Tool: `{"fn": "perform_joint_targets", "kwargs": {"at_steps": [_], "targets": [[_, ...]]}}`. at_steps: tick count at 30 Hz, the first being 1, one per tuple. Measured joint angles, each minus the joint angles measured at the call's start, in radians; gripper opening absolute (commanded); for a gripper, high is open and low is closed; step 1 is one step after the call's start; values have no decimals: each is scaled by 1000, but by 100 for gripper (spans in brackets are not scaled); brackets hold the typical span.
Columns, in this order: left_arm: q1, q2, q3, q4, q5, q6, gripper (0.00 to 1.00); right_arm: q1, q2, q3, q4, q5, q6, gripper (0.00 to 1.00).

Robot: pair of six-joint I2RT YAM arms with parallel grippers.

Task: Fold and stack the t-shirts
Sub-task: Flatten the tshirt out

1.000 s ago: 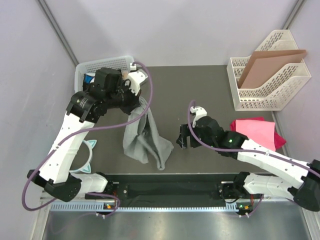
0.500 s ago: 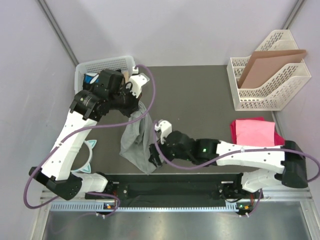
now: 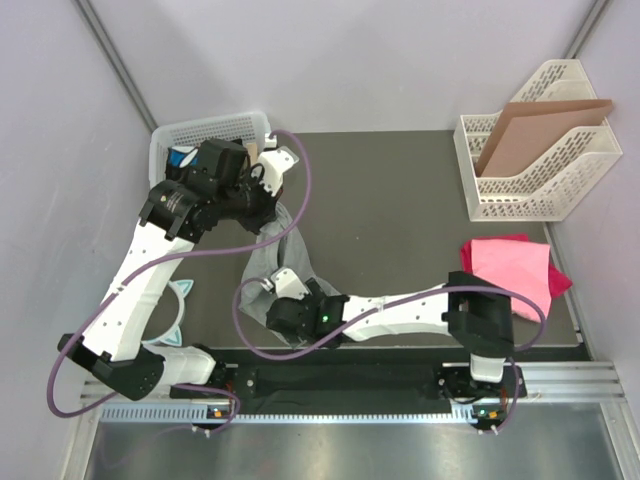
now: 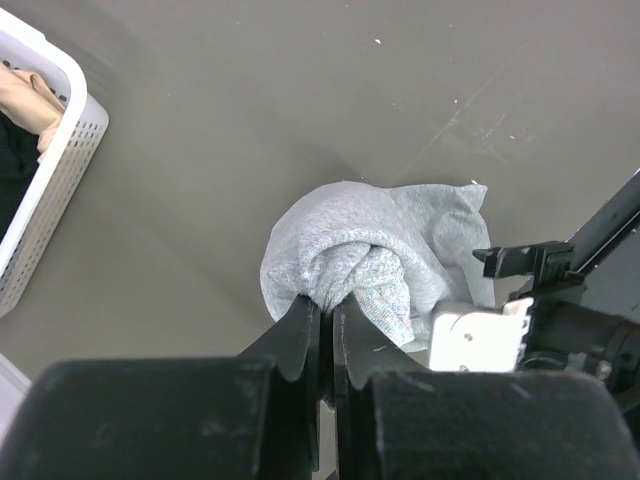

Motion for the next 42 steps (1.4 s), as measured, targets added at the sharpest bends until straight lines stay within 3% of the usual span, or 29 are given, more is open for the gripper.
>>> {"fn": "perform_joint_targets", "kwargs": {"at_steps": [3,4,5,11,14,22,30,35,42], "targets": [[0,0,0,0,0,3,0,14,47,56,-37,54,5,32],[0,0,0,0,-2,3,0,20,56,71,-48,67,13,5],[0,0,0,0,-4,3,0,25,60,82,-56,85,27,0],[0,0,18,-6,-34,19,0,21,43,90,-162,198,88,0],[0,4,77,-27,-74,51,0,-2,-42,56,-242,253,123,0],[0,-11,336,-73,-203,189,0,-104,-504,97,-566,435,214,0],[-13,-74,615,-206,-153,250,0,-51,-782,331,-703,387,239,0],[-15,-152,610,-239,-98,257,0,-33,-801,408,-733,312,272,0],[-14,-214,481,-268,-97,273,0,-33,-779,407,-798,255,323,0]]}}
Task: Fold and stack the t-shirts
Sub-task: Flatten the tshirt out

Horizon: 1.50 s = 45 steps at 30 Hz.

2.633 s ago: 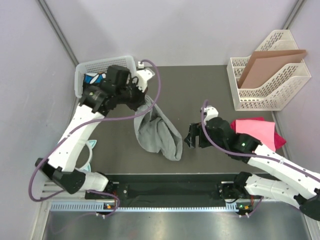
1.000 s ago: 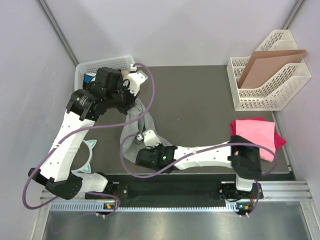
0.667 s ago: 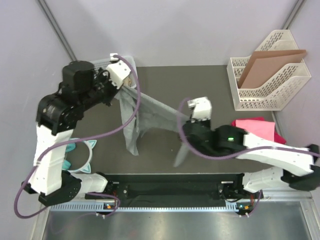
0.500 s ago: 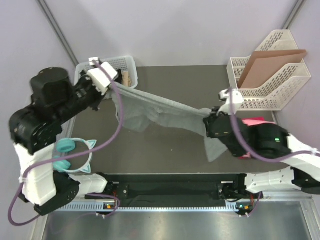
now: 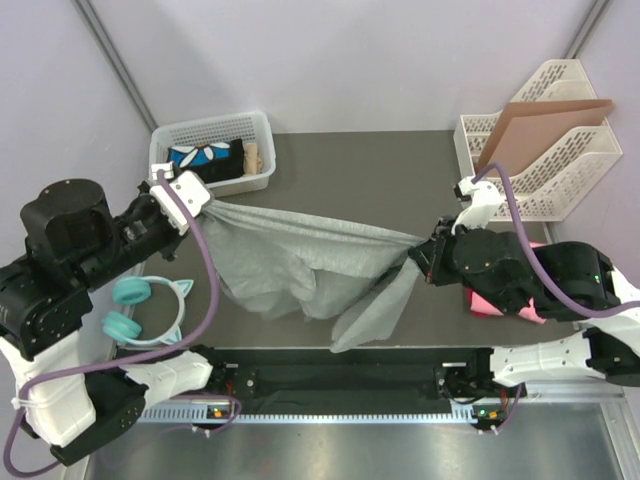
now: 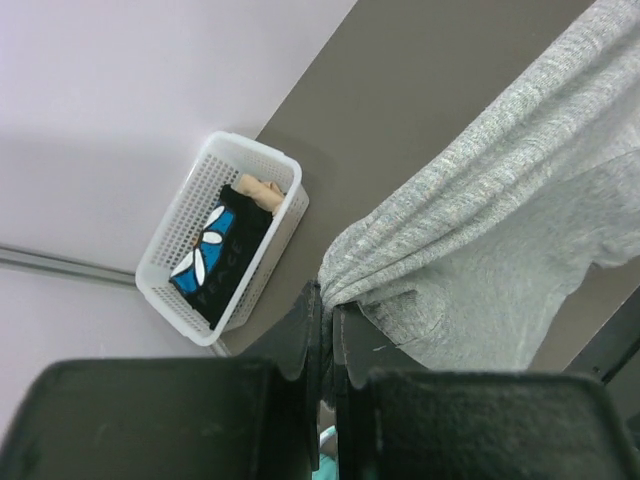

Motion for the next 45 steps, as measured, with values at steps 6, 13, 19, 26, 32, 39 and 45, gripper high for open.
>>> {"fn": "perform_joint_targets", "kwargs": {"at_steps": [6,13,19,26,32,39,45], "targets": [[1,31,68,-3,-23,36,0,4,-9,0,-16,-127,-3,0],[19,-98,-50,-21,-7,78,0,100,-103,-157,35,-360,34,0],[40,-227,-187,-27,25,97,0,129,-212,-208,81,-411,113,0],[44,-258,-515,31,48,93,0,134,-286,-231,58,-216,174,0],[45,-185,-866,216,-23,154,0,132,-268,-367,24,-80,199,0],[266,59,-933,408,91,227,0,-409,-179,-727,324,-323,-5,0],[422,240,-896,505,239,238,0,-912,-43,-756,673,-713,-264,0]]}}
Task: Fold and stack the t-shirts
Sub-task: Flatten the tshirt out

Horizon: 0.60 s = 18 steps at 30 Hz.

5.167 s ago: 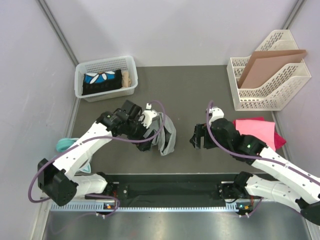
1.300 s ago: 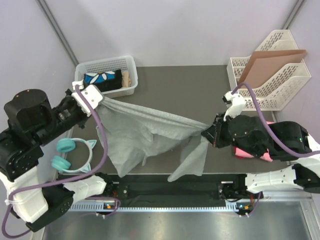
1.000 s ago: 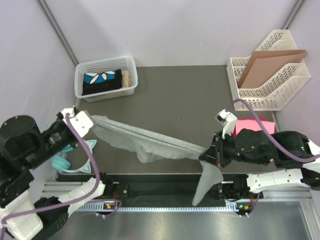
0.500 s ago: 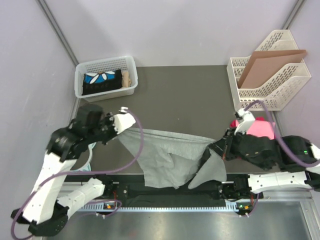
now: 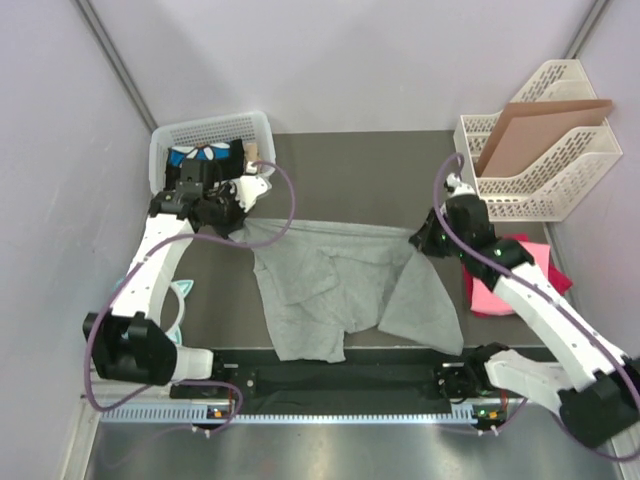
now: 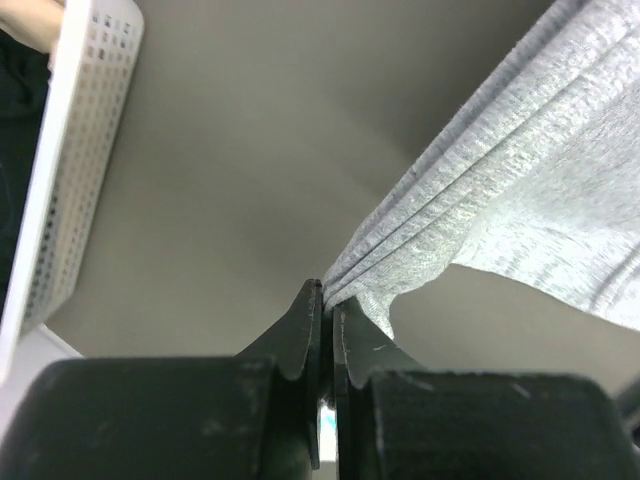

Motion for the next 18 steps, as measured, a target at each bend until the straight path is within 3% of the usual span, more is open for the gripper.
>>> {"fn": "perform_joint_targets", "kwargs": {"at_steps": [2,4,5,6,7,9,12,13,14,16,18], "targets": [[3,44,4,42,5,0,0,-66,91,26,61,-63,-55,0],[7,85,6,82,-4,-2,0,-89,171,33,102,-93,-86,8],[10,110,6,103,-16,-4,0,-94,214,33,124,-109,-98,15],[12,137,6,123,-33,-6,0,-99,259,34,143,-120,-108,33],[14,158,6,139,-60,-8,0,-104,303,40,151,-119,-118,45],[34,219,6,180,-155,-11,0,-128,393,56,154,-89,-144,60],[82,306,9,240,-291,-32,17,-164,505,85,139,-36,-175,77],[93,332,21,243,-329,-42,38,-171,532,98,129,-18,-185,78],[99,356,42,240,-357,-51,48,-174,550,117,113,-3,-195,77],[101,389,98,233,-396,-79,61,-175,557,161,87,15,-210,78],[98,393,156,226,-410,-98,67,-173,552,215,74,19,-217,78]]}}
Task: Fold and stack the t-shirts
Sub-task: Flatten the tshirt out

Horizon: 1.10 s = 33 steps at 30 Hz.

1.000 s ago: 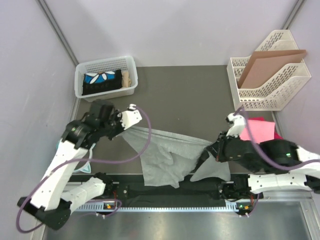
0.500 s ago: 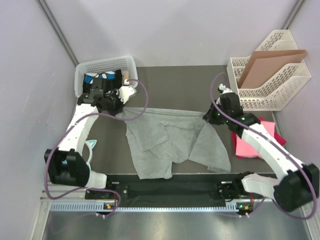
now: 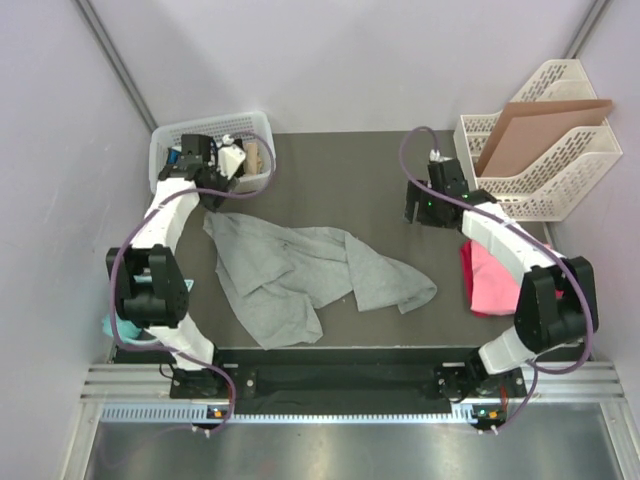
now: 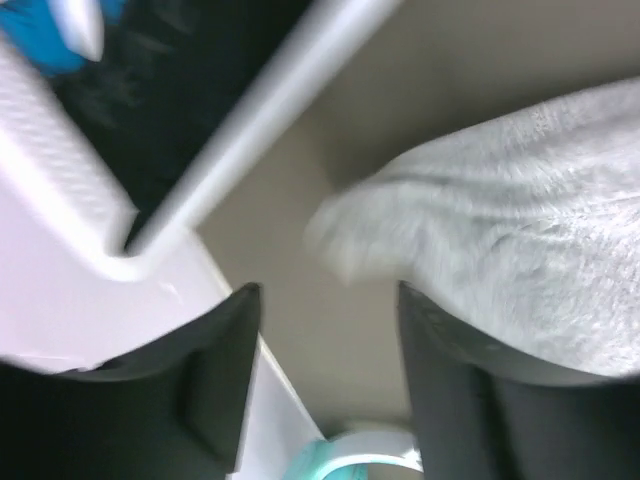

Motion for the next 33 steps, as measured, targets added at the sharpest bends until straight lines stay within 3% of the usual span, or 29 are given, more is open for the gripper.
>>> {"fn": "perform_joint_targets", "kwargs": {"at_steps": [1,2,6,11,16,22,33], "targets": [[-3,-12,21,3,-2,-8,86,7,-6,32,1,2,-5,79],[-8,-36,27,11,-6,-16,89,15,-18,50,1,6,-10,80],[-31,-179,-26,3,-15,-19,93,121,-94,65,-28,29,-29,81],[-67,-411,-81,-108,76,-20,91,417,-170,3,-47,46,-37,79],[-166,-586,-297,-124,136,-18,90,569,-234,-151,-97,53,-19,74],[-191,-513,-515,-126,141,-14,88,572,-303,-239,-129,74,24,69],[-243,-427,-568,-87,138,-42,86,615,-300,-317,-71,66,115,68]]}}
